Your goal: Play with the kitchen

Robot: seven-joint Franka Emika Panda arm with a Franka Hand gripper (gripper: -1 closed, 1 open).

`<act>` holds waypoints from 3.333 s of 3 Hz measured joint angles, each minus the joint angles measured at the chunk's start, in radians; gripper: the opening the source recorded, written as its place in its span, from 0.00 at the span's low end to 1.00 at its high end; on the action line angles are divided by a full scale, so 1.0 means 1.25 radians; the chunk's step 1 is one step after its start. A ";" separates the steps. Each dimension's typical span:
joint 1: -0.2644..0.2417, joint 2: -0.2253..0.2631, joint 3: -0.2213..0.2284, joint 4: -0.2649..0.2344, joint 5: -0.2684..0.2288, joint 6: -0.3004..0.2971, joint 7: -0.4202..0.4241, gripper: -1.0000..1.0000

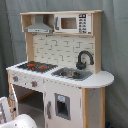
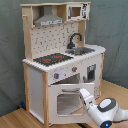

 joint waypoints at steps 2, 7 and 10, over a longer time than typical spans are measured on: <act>-0.087 0.000 -0.030 -0.030 -0.001 0.122 -0.029 0.00; -0.097 0.014 -0.057 -0.033 0.010 0.081 -0.109 1.00; 0.037 0.017 -0.073 -0.052 0.006 -0.025 -0.127 1.00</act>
